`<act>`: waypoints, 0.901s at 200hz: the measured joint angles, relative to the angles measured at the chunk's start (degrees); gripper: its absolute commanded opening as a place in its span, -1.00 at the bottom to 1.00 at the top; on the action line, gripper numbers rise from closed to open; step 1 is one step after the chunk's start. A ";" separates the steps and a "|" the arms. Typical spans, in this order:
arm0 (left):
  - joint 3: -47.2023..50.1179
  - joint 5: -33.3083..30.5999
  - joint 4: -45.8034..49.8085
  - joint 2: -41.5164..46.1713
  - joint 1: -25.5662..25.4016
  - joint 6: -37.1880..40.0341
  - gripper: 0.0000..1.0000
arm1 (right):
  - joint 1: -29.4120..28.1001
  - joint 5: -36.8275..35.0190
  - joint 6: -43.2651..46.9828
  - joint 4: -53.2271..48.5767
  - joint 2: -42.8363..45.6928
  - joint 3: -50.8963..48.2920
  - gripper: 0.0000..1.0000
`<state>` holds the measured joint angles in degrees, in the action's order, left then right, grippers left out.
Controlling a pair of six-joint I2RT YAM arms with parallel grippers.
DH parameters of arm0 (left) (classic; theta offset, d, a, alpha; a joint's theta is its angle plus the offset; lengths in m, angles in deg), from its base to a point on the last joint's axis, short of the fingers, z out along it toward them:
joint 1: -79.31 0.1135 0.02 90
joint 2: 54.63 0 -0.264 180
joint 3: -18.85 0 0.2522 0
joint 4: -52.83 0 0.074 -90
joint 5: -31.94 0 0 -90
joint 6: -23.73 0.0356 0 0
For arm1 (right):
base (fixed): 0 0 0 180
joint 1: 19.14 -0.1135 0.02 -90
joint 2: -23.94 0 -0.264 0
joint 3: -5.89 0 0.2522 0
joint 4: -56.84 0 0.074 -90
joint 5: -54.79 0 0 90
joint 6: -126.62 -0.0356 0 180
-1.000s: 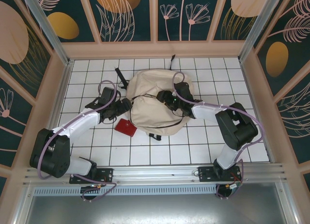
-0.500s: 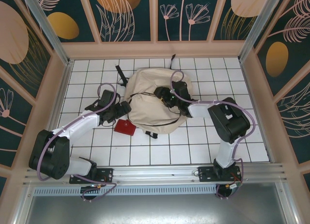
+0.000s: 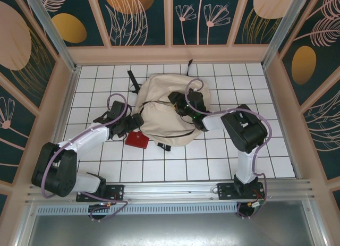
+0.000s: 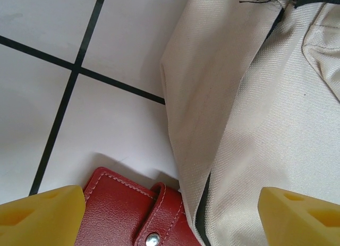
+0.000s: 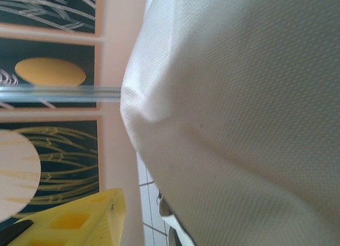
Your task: Pack books, pencil case, and school supplies into a backpack
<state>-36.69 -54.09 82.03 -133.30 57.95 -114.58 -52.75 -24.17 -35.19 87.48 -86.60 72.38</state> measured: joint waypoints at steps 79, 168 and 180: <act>0.02 0.24 -0.39 0.00 0.00 -0.92 0.71 | -1.66 -5.70 -5.29 -5.70 -3.21 6.45 0.08; 0.44 0.39 -0.90 0.81 0.00 -1.29 0.71 | -1.46 -4.72 -1.57 -18.27 8.72 -0.66 0.15; 0.44 0.42 -0.92 0.81 0.00 -1.31 0.71 | -1.11 -4.61 -1.18 -19.58 11.13 -2.97 0.15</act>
<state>-36.25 -53.68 81.11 -132.49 57.95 -115.89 -53.86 -28.78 -36.37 67.89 -75.48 69.41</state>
